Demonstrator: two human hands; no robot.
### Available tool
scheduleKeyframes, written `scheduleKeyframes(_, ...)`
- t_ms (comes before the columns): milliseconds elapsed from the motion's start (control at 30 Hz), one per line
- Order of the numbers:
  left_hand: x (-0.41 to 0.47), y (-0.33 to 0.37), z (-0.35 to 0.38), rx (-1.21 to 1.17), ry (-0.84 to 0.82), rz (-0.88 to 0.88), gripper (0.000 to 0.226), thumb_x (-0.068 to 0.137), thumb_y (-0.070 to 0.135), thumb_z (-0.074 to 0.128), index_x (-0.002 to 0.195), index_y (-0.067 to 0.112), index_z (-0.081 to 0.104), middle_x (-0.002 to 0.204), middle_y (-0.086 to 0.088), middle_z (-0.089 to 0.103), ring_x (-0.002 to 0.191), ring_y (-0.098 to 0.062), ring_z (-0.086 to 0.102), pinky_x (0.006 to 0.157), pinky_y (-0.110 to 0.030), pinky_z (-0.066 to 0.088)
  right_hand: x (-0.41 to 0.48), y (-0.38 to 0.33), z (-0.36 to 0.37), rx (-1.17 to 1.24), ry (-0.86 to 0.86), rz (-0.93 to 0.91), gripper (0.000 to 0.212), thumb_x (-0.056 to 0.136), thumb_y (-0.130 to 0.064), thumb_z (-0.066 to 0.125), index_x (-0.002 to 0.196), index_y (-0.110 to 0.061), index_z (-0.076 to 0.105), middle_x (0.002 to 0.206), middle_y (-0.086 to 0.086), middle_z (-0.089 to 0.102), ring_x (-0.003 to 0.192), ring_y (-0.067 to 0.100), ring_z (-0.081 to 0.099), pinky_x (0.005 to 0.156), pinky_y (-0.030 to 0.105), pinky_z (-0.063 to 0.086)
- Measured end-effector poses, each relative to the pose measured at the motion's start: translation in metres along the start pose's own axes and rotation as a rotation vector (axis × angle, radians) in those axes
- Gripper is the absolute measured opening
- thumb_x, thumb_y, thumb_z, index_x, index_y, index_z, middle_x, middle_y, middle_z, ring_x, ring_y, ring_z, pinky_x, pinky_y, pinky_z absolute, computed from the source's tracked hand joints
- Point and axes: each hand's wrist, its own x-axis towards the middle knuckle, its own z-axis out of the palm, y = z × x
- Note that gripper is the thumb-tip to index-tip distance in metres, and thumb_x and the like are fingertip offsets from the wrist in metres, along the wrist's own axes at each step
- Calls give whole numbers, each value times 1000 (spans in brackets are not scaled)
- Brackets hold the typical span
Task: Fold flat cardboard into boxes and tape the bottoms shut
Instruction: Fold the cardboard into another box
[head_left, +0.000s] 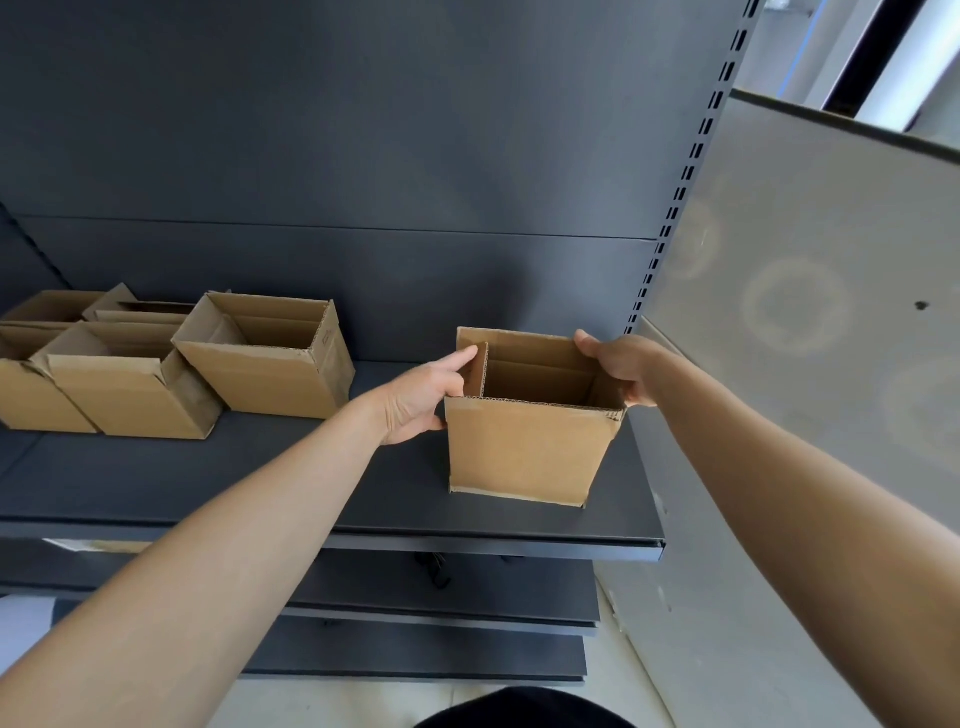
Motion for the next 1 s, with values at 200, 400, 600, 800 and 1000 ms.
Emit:
scheduleKeyframes(200,3,-9,1,-37,17,-17,50,100,25,39,149,31,29,151,3,33,134,-22,34,115,-52,25,2,7,-19,231,-240,-12,28,98,-31,50,106,-5,59,103,13,69,92,26,69,86,40,56)
scheduleKeyframes(400,-1,-4,4,7,-21,22,59,101,14,26,150,41,7,158,12,14,142,-19,18,115,-54,14,7,39,-39,546,-442,-84,35,92,-3,38,96,-6,73,90,10,72,74,21,72,65,30,59)
scheduleKeyframes(600,0,-6,3,22,-35,45,65,101,12,28,147,48,1,159,12,10,145,-23,12,115,-59,11,18,48,-24,374,-470,-115,28,97,-1,43,111,-19,59,99,3,65,86,15,62,80,29,54)
scheduleKeyframes(800,1,-8,1,33,-37,52,66,100,13,30,146,51,0,159,13,10,146,-24,11,114,-63,10,30,45,-19,309,-369,-79,37,94,-3,53,126,-19,52,107,5,65,88,17,64,74,28,51)
scheduleKeyframes(1000,0,-7,3,41,-28,52,63,102,19,32,146,50,0,160,12,9,146,-25,11,114,-62,11,30,38,-7,87,-196,-86,51,87,8,59,130,-20,53,109,3,64,97,17,62,84,30,50)
